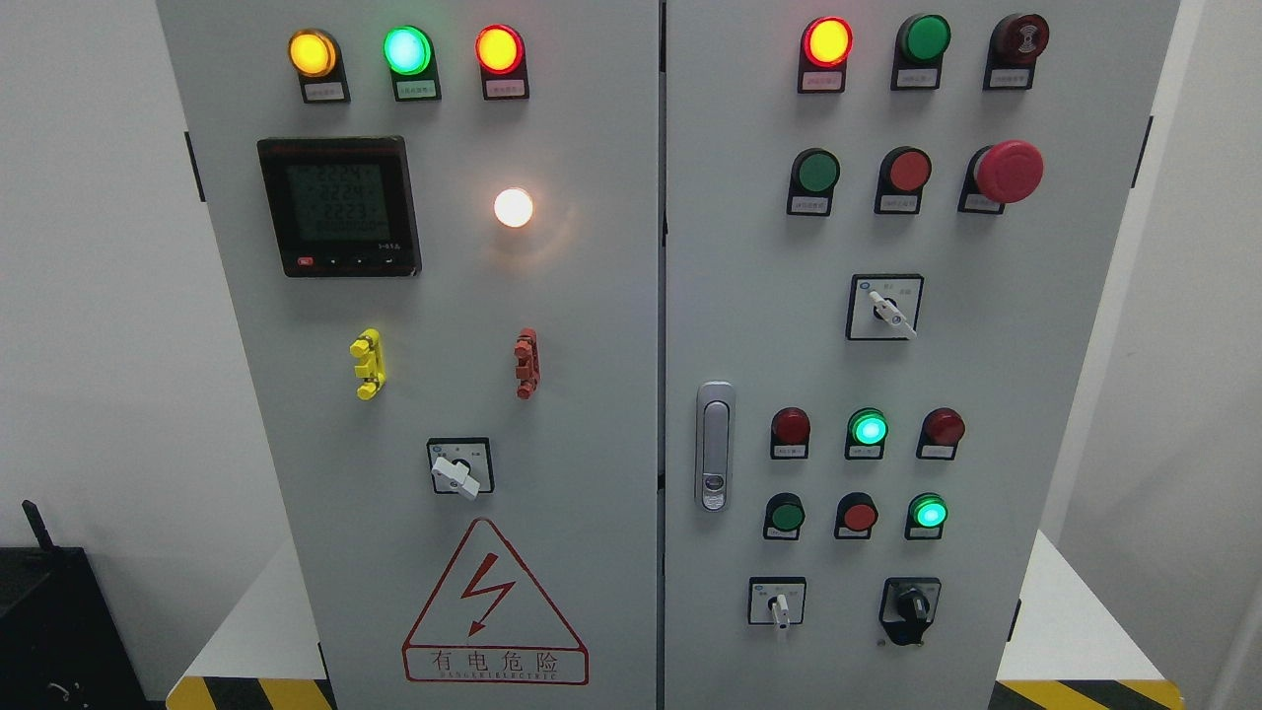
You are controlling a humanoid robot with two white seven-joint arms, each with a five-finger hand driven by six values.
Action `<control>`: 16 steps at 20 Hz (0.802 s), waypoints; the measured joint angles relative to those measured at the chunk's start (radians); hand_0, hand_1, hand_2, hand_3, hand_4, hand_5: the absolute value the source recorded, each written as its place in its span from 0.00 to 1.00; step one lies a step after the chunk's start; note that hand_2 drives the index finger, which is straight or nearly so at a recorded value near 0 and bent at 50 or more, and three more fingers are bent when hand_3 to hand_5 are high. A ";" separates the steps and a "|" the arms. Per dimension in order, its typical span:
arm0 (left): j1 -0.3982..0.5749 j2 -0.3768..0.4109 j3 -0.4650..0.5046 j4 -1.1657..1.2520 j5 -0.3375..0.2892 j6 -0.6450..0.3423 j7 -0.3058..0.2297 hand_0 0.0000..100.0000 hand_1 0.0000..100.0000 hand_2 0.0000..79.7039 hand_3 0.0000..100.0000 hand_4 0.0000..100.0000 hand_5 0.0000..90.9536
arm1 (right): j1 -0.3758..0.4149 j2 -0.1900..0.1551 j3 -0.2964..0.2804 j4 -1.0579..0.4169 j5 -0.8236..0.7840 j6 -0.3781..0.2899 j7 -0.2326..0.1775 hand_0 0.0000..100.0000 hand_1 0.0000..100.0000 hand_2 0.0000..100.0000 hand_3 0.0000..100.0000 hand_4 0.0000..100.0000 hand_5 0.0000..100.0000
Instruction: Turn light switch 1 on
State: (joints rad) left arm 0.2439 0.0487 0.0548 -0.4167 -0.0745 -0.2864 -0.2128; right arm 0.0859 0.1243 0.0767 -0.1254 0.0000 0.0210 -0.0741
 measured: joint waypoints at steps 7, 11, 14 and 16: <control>-0.046 -0.009 -0.024 0.168 -0.021 0.144 0.014 0.33 0.00 0.00 0.00 0.00 0.00 | 0.000 0.000 0.000 0.000 0.000 0.000 0.000 0.00 0.00 0.00 0.00 0.00 0.00; -0.065 -0.021 -0.033 0.223 -0.021 0.156 0.046 0.33 0.00 0.00 0.00 0.00 0.00 | 0.000 0.000 0.000 0.000 0.000 0.000 0.000 0.00 0.00 0.00 0.00 0.00 0.00; -0.075 -0.027 -0.038 0.254 -0.019 0.160 0.054 0.34 0.00 0.00 0.00 0.00 0.00 | 0.000 0.000 0.000 0.000 0.000 0.000 -0.001 0.00 0.00 0.00 0.00 0.00 0.00; -0.081 -0.031 -0.041 0.270 -0.019 0.160 0.056 0.34 0.00 0.00 0.00 0.00 0.00 | 0.000 0.000 0.000 0.000 0.000 0.000 -0.001 0.00 0.00 0.00 0.00 0.00 0.00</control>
State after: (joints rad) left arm 0.1629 0.0177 0.0143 -0.1470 -0.0933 -0.1261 -0.1566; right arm 0.0859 0.1243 0.0767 -0.1256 0.0000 0.0209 -0.0747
